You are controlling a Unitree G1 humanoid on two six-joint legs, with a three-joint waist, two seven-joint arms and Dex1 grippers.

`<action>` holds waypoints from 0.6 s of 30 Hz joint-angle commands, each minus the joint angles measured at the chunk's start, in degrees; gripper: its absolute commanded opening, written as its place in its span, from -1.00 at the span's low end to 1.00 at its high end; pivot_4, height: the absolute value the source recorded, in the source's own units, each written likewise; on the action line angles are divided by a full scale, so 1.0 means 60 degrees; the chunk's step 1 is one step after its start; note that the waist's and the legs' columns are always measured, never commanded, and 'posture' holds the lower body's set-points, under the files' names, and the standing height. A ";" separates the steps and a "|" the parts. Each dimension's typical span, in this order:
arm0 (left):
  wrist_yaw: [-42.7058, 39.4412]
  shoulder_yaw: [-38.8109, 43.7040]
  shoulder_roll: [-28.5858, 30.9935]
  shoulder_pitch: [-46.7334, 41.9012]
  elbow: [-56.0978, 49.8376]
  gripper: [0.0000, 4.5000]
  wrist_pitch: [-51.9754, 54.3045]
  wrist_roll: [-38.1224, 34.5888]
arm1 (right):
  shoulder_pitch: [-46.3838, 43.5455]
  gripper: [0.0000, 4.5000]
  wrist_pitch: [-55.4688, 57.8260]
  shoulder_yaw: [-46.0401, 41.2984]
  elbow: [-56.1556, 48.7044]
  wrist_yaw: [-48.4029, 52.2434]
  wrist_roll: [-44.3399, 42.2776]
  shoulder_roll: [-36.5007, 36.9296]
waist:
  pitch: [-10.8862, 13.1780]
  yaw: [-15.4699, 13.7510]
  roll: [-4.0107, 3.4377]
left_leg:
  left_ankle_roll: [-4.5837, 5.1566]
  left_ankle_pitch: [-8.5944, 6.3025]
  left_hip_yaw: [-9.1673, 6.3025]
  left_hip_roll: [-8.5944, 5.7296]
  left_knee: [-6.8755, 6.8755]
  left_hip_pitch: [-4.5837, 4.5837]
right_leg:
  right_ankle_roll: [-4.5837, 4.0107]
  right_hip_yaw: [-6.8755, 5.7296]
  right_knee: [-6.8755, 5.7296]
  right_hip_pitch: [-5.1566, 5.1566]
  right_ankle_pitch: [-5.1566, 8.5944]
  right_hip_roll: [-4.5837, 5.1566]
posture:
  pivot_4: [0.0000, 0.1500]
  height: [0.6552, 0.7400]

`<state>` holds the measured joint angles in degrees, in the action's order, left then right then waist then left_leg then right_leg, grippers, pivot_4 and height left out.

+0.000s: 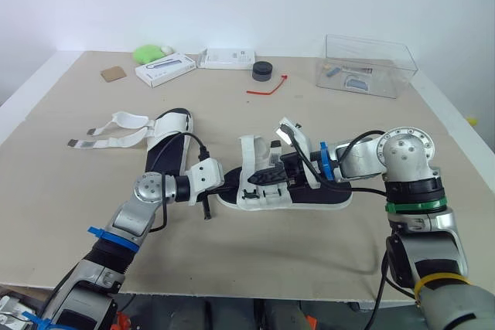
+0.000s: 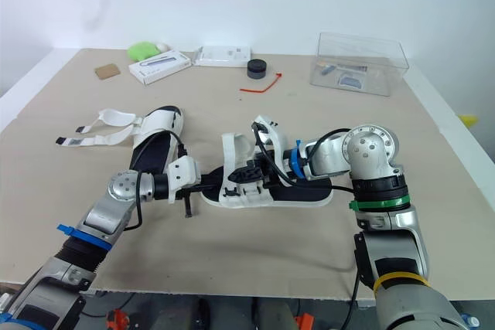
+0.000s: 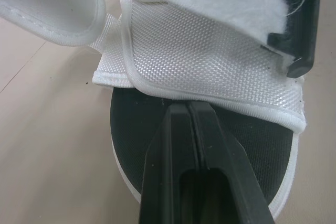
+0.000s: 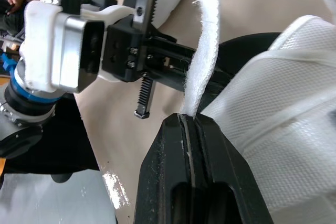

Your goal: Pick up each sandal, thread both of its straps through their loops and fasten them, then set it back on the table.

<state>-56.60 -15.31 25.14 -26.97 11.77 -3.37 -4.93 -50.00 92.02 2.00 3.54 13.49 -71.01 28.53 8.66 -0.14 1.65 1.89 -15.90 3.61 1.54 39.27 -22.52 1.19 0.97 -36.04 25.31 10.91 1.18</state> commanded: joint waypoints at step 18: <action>0.0032 -0.0307 -0.0028 0.0132 0.0519 -1.00 0.0253 0.0409 | 0.0611 -0.97 -0.0290 0.0791 -0.1730 0.1368 0.2055 0.0420 | -0.0006 -0.0007 -0.0007 | 0.0000 0.0000 -0.0009 -0.0003 0.0000 0.0003 | -0.0005 -0.0007 0.0001 -0.0006 0.0009 0.0014 | 1.00 1.00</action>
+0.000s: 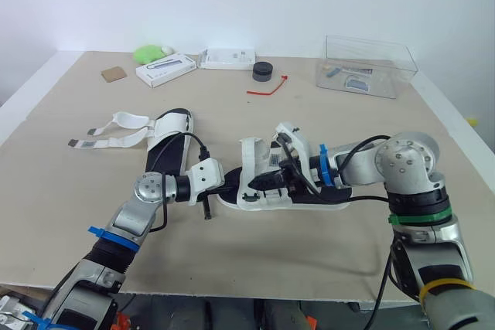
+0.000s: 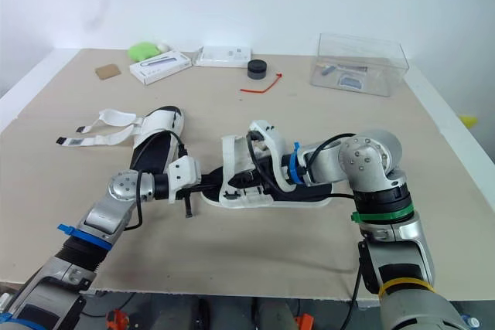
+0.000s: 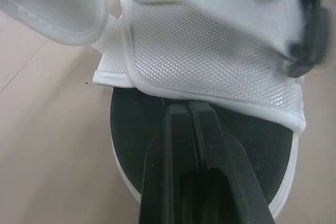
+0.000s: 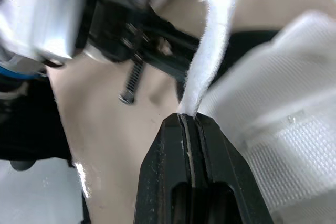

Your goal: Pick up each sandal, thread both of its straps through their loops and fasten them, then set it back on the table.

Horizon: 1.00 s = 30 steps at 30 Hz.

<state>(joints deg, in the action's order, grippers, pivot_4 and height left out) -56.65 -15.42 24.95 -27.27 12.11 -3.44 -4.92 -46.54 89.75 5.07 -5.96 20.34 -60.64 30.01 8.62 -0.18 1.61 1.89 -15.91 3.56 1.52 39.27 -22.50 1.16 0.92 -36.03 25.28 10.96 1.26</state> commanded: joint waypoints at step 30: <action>0.0091 -0.0247 -0.0023 0.0157 0.0531 -1.00 0.0262 0.0409 | -0.1212 0.10 -0.1120 0.0235 0.0884 0.1595 0.2523 -0.0409 | 0.0007 -0.0009 -0.0010 | -0.0002 0.0001 0.0004 -0.0006 0.0001 -0.0004 | -0.0009 -0.0021 0.0000 0.0006 -0.0008 0.0004 | 1.00 1.00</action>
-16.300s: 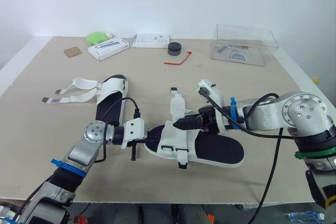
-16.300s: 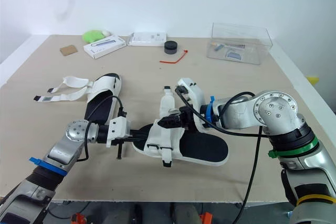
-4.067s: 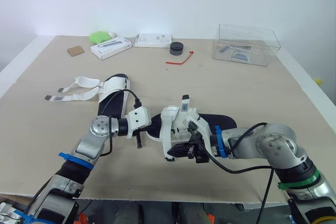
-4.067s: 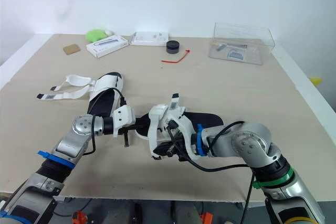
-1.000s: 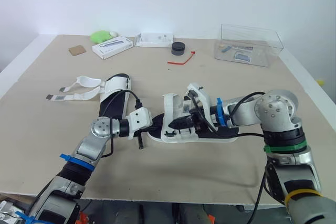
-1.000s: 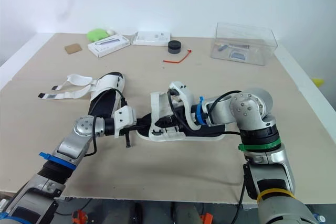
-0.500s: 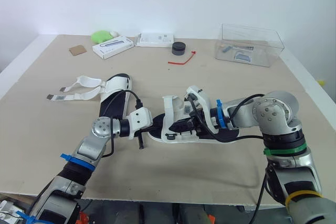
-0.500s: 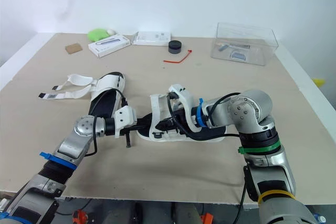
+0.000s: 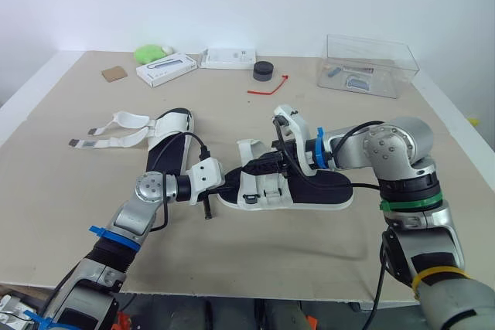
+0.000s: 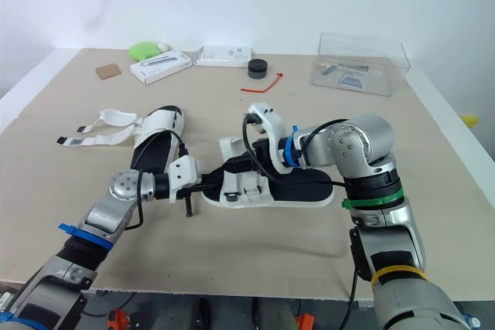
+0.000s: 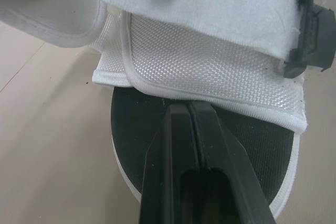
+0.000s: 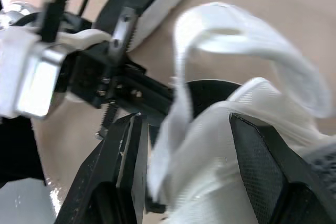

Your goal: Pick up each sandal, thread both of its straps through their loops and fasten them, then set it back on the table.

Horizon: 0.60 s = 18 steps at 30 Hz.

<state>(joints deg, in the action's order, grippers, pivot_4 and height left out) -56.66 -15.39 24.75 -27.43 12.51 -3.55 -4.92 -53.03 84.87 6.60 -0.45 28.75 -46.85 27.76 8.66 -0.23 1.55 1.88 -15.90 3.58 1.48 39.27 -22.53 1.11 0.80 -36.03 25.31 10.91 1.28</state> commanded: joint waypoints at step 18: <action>0.0061 -0.0199 0.0105 0.0242 0.0413 -1.00 0.0315 0.0407 | 0.1440 -0.99 0.0323 -0.0512 -0.2348 -0.0149 0.0275 -0.0449 | 0.0000 -0.0003 0.0000 | 0.0000 0.0000 -0.0017 0.0002 -0.0001 0.0000 | 0.0002 -0.0003 0.0000 -0.0001 0.0008 0.0006 | 1.00 1.00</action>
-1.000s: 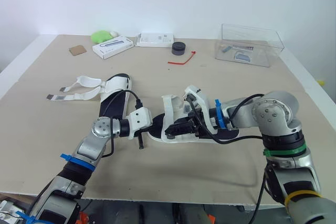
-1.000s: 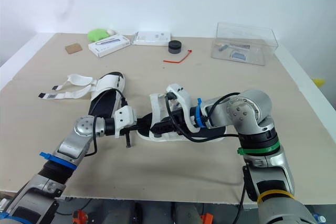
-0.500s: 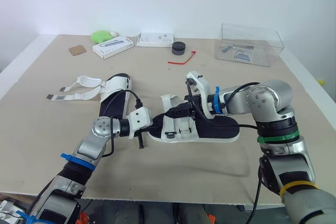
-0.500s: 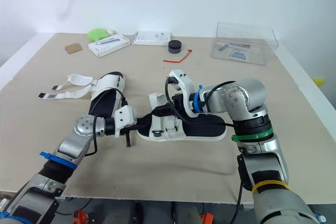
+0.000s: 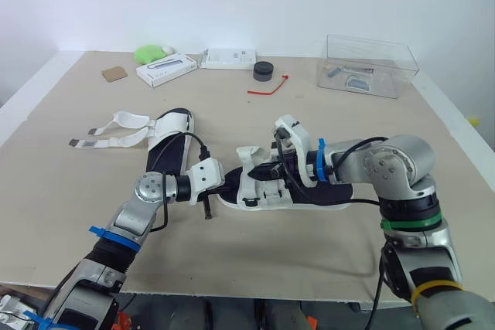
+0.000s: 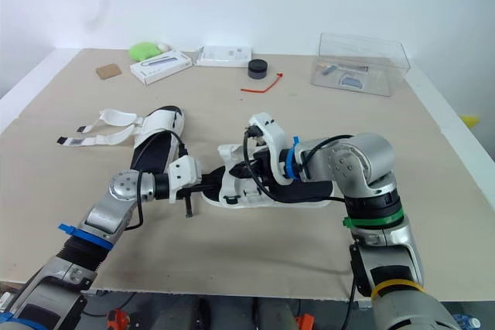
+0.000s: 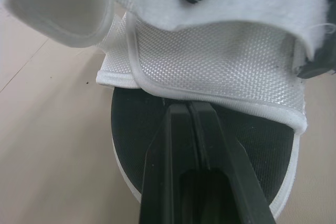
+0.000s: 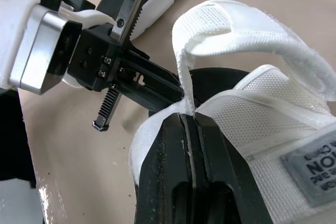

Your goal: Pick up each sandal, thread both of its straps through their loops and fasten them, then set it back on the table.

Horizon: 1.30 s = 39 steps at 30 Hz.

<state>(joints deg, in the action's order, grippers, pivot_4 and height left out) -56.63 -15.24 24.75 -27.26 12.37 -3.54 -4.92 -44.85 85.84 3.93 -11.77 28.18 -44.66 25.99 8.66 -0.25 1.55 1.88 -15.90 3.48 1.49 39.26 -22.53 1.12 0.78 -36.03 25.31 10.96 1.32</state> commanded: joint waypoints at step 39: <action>0.0060 -0.0352 0.0070 0.0263 0.0463 -1.00 0.0235 0.0473 | 0.0451 -0.98 0.0727 -0.0085 -0.1299 0.0154 -0.0247 -0.0090 | 0.0000 0.0001 0.0000 | 0.0000 0.0000 -0.0002 -0.0001 0.0000 0.0001 | 0.0003 -0.0003 0.0000 -0.0001 0.0006 -0.0001 | 1.00 1.00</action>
<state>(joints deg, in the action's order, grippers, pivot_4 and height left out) -56.69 -15.57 24.73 -27.39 12.60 -3.81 -4.91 -43.69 90.23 1.92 -15.73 27.99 -45.32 24.19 8.66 -0.24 1.55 1.88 -15.91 3.47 1.49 39.26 -22.52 1.14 0.76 -36.03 25.30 11.00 1.32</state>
